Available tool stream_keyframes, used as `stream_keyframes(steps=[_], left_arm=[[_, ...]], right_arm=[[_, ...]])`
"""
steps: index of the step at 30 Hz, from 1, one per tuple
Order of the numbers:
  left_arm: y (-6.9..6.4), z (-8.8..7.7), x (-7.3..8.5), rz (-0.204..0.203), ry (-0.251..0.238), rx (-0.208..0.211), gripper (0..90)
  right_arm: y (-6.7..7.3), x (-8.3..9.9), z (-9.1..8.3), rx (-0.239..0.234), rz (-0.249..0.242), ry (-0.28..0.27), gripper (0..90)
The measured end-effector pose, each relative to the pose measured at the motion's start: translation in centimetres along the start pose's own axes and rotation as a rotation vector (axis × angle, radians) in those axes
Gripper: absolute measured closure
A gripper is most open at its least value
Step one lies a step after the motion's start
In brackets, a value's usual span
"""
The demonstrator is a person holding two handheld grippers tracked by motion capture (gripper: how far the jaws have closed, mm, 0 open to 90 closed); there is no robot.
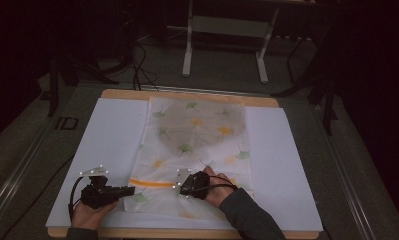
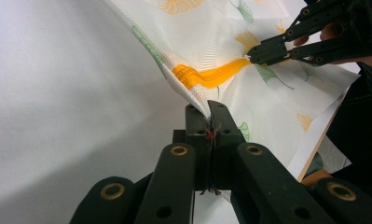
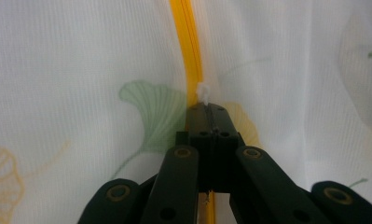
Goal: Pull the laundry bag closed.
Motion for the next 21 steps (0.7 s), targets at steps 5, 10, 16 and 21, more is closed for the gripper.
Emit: stream_keyframes(steps=[5, 10, 16, 21], left_arm=[[0.0, 0.0, 0.0, -0.002, -0.003, -0.001, 88.5], [0.1, -0.1, 0.0, 0.002, -0.002, -0.003, 88.6], [0.1, -0.2, 0.0, 0.004, -0.002, -0.001, 88.6], [0.1, -0.2, 0.0, 0.003, -0.003, -0.002, 88.5]], right_arm=[[-0.3, 0.7, -0.2, -0.009, 0.013, 0.003, 90.0], [-0.4, 1.3, -0.5, -0.003, 0.019, 0.006, 90.0], [-0.5, 1.5, -0.6, 0.007, 0.010, 0.013, 90.0], [-0.5, 1.8, -0.7, 0.013, 0.014, 0.012, 90.0]])
Point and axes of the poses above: each handheld gripper's, and its own axes: z roughly forward along the jaws, x roughly out of its underside, y roughly to its left, the point moved 3 cm from there along z, roughly forward along the jaws, and after that the axes turned 7 degrees about x, right-handed, at the moved point
